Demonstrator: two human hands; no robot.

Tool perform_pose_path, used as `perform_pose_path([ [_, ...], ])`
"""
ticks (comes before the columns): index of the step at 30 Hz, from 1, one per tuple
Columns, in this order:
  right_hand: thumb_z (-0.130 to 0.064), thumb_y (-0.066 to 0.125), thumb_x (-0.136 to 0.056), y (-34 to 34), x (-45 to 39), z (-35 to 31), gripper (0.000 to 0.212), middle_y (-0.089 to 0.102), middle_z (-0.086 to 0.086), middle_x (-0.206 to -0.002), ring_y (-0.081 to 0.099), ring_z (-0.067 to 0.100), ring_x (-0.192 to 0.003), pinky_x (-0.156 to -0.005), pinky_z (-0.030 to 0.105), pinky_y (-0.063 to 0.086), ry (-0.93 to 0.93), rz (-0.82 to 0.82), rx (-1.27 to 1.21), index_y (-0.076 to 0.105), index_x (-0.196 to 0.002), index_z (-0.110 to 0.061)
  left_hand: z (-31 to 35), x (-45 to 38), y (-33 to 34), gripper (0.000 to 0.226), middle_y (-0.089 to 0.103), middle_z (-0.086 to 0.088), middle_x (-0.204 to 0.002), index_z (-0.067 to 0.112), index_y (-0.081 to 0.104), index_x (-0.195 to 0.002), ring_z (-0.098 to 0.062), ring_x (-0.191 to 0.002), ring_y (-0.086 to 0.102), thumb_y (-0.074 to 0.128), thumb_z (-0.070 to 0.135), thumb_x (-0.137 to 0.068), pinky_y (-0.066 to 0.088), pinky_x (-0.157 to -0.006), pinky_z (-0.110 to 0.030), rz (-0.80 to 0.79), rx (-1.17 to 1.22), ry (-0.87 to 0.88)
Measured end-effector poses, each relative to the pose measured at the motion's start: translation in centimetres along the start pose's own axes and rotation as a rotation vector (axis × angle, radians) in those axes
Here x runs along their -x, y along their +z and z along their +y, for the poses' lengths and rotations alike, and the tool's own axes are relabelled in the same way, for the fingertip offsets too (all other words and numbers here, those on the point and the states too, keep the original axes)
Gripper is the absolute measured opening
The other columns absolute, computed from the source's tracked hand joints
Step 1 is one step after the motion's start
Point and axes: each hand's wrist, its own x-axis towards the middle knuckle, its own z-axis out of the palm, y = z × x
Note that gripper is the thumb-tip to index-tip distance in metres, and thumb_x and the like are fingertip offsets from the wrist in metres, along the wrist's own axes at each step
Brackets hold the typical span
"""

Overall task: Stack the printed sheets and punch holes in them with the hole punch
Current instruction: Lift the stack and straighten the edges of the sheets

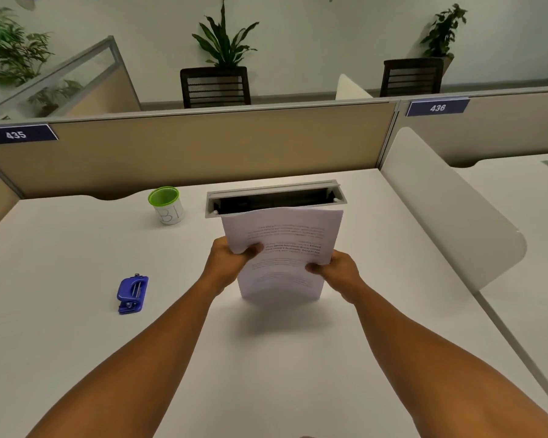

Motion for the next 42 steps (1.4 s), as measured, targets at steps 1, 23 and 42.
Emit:
perform_pose_path([
  [1,-0.010,0.075,-0.082,0.0,0.1,0.1,0.035,0.069,0.003,-0.118,0.062,0.028,-0.105,-0.097,0.046,0.052,0.001,0.001,0.005,0.069,-0.116,-0.017,-0.3,0.1,0.0,0.030,0.070,0.011,-0.105,0.041,0.064,-0.108,-0.020,-0.093,0.068,0.076,0.029,-0.083,0.058,-0.069,-0.025,-0.001,-0.003,-0.009],
  [23,-0.023,0.070,-0.089,-0.4,-0.7,-1.3,0.015,0.075,-0.003,-0.099,0.073,0.023,-0.089,-0.081,0.043,0.061,-0.048,0.080,-0.160,0.070,-0.105,-0.025,-0.5,-0.4,-0.7,0.021,0.073,0.014,-0.099,0.034,0.067,-0.106,-0.012,-0.084,0.072,0.072,0.034,-0.086,0.058,-0.059,-0.020,0.037,0.011,-0.067],
  [42,-0.004,0.068,-0.087,-0.7,-2.0,-1.4,0.045,0.067,0.004,-0.126,0.063,0.025,-0.114,-0.085,0.046,0.055,0.124,0.078,-0.957,0.060,-0.126,-0.024,-1.6,0.7,-0.9,0.044,0.073,-0.002,-0.114,0.024,0.060,-0.122,-0.019,-0.104,0.069,0.078,0.022,-0.082,0.051,-0.095,-0.035,0.148,0.482,-0.288],
])
